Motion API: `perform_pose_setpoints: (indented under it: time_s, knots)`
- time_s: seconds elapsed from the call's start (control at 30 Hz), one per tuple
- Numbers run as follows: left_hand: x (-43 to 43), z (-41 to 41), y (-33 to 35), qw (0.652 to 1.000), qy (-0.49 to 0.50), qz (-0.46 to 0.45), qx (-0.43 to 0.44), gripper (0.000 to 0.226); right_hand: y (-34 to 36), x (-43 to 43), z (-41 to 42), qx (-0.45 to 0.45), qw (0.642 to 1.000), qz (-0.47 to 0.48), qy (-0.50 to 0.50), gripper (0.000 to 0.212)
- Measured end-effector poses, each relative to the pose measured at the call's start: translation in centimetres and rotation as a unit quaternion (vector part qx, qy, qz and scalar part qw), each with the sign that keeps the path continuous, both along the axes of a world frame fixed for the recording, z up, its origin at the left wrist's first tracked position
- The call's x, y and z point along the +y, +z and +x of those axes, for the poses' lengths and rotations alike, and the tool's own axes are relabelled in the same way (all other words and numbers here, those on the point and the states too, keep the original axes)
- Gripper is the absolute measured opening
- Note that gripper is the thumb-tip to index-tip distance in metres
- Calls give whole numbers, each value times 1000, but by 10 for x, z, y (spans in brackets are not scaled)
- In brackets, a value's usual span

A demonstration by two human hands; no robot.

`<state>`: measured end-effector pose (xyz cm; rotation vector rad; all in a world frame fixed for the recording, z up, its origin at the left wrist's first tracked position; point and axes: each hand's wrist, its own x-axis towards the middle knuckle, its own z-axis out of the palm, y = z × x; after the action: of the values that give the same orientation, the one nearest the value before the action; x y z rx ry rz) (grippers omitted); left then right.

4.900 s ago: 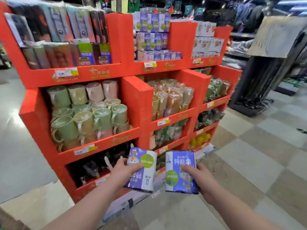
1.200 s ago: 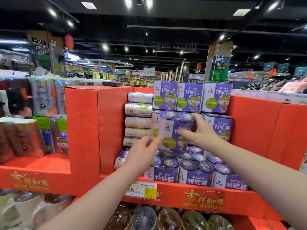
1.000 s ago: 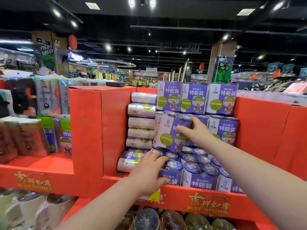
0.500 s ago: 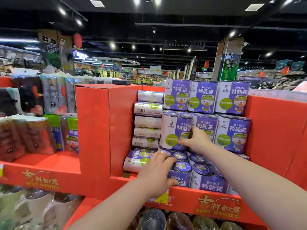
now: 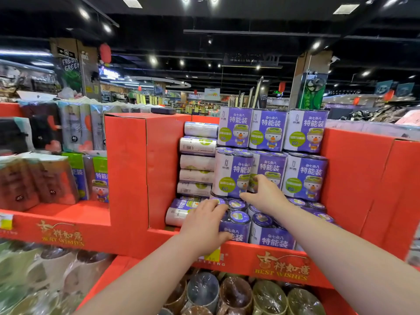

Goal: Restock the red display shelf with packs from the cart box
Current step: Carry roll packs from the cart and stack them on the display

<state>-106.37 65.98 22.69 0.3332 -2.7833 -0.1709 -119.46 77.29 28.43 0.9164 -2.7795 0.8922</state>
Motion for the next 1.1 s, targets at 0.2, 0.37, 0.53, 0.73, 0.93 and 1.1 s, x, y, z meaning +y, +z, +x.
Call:
perform_pose_setpoints:
  time_s: [0.2,0.37,0.53,0.73,0.93,1.1]
  knots:
    - [22,29,-11,995,73,39,64,79,-9,43,42,163,978,99,86,43]
    - [41,67,-36,989,148,-6,12,83,-41,60,81,204,953,105,200,38]
    - [52,102,-59,987,152,-21,-56,76,-90,67,116,171,932,175,268,38]
    - [53,156,-59,982,172,-37,-61,76,-123,75,166,133,916,249,284,28]
    - [40,257,-61,972,228,-44,-39,74,-118,49,239,142,909,219,326,35]
    - [33,391,-95,945,310,8,-105,74,-117,8,346,162,892,183,381,39]
